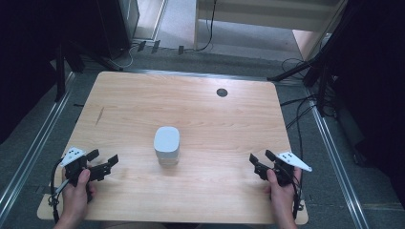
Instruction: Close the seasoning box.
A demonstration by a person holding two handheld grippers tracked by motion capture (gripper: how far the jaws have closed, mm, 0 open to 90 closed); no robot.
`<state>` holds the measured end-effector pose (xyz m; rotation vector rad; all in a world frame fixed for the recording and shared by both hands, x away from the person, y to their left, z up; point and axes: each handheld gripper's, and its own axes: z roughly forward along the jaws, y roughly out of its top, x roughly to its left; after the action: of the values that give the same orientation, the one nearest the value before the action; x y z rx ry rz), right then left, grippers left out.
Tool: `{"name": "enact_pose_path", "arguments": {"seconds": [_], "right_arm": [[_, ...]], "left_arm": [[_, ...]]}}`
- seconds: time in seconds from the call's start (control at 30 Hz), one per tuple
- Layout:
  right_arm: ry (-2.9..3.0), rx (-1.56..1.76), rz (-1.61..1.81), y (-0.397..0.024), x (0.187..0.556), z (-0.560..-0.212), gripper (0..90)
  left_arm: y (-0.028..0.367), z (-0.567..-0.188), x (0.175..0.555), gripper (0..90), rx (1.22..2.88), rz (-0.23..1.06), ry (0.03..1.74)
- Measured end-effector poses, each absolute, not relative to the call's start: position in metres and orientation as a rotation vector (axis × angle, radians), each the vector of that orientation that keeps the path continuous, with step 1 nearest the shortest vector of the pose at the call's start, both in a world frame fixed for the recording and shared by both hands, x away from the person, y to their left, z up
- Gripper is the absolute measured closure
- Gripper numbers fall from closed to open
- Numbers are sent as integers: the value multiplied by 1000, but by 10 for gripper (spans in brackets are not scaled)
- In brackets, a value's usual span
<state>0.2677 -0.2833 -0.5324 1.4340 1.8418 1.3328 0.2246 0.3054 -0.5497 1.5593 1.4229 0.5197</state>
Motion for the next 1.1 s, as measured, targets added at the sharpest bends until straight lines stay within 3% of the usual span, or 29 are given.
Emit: {"name": "enact_pose_path", "arguments": {"seconds": [0.23,0.73,1.1], "right_arm": [[1780,1494,1322,-318,242,-536,291],[1749,1499,1228,-350,210,-546,302],[1745,1530,1230,-356,210,-547,293]], "left_arm": [[305,-550,225,136,1564,522,1419],[305,-550,225,136,1566,524,1416],[303,-549,226,138,1583,563,1437]]}}
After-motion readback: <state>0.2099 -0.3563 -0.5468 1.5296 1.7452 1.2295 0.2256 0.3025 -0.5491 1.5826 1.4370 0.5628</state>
